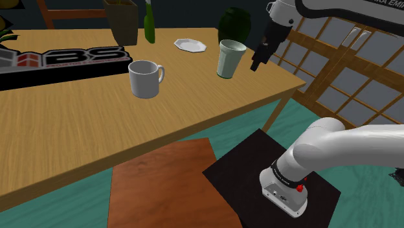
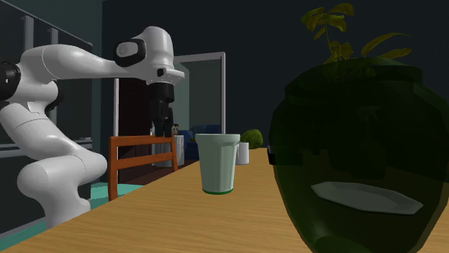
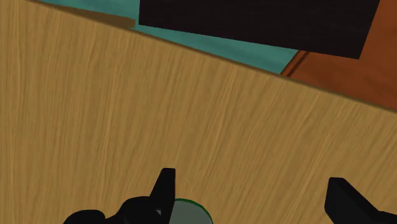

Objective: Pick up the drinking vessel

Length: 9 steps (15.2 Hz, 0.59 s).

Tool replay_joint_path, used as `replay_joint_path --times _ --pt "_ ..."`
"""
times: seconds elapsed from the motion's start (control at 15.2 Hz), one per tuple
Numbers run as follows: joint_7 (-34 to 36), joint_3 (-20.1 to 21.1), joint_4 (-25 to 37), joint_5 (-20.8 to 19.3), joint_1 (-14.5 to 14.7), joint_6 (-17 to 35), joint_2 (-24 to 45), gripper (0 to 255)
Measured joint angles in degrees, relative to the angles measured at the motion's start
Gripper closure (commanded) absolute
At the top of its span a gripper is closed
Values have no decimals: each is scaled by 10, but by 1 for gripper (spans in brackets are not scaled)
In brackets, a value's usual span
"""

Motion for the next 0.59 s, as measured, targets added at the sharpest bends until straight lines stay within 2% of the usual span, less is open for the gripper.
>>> replay_joint_path --times 0.13,0.59 --pt "5 5 3 3 2 1 5 0" --pt "79 73 59 41 23 27 95 0"
